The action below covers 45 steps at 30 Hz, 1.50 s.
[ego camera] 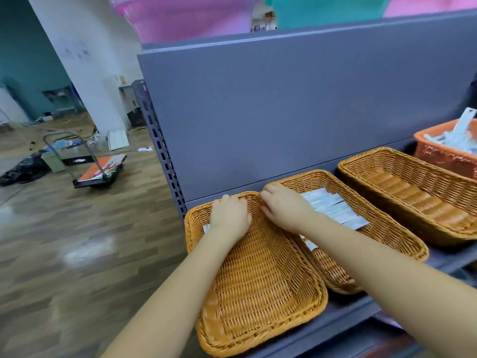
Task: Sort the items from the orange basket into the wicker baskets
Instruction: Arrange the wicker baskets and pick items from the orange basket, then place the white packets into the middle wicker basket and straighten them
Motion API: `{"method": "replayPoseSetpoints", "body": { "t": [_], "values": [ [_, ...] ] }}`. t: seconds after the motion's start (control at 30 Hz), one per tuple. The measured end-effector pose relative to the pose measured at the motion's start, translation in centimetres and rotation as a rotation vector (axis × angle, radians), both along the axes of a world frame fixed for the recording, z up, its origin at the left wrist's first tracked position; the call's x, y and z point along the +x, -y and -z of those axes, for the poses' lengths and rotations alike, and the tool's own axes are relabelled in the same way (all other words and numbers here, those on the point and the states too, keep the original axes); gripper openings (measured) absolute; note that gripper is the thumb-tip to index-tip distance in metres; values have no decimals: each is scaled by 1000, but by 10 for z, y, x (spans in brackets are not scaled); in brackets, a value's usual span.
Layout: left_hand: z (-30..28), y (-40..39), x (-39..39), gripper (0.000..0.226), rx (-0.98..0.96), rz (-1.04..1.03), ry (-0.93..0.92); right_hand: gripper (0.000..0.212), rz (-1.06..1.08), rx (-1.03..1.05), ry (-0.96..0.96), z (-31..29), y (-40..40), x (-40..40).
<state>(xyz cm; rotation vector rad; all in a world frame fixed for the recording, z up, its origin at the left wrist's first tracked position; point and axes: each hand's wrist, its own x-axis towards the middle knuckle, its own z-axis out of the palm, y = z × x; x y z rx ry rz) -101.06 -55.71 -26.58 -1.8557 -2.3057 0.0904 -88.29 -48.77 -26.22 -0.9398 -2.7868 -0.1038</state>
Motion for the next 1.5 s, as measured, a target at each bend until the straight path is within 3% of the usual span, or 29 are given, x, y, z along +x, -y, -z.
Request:
{"method": "replayPoseSetpoints", "body": {
  "t": [0.83, 1.5],
  "values": [
    [-40, -153, 311, 42, 124, 304, 113, 40, 465, -73, 11, -32, -114, 338],
    [-43, -353, 426, 40, 79, 501, 78, 38, 697, -112, -60, -39, -268, 464]
  ]
}}
